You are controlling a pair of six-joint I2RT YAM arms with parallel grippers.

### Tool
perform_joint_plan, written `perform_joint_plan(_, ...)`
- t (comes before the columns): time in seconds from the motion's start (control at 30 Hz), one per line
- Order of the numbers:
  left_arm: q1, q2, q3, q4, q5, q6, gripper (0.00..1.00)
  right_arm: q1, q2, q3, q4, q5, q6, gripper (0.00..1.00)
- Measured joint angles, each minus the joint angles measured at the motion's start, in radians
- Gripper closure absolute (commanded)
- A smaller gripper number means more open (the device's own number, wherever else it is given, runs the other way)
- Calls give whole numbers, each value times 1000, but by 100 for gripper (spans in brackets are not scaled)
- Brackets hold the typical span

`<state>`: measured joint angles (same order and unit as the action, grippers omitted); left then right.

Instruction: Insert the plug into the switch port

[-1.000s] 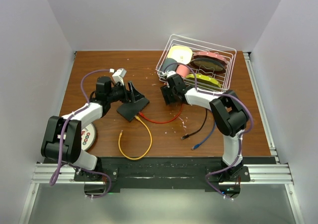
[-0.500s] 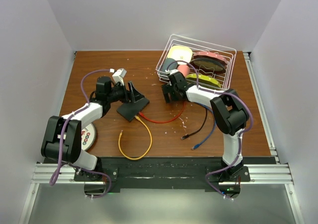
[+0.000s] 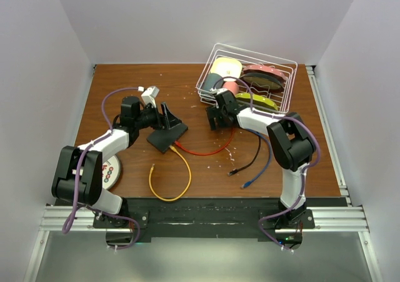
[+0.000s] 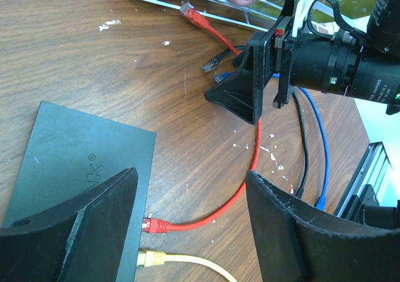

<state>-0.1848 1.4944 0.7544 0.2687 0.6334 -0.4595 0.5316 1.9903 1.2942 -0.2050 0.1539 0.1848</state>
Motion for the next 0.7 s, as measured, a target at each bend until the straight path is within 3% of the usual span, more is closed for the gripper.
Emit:
perform_joint_plan(0.5, -1, 0, 0, 0, 0, 0, 26, -80, 5, 13, -15, -91, -7, 90)
perform_joint_plan(0.7, -1, 0, 0, 0, 0, 0, 26, -87, 2, 15, -13, -129, -34, 99)
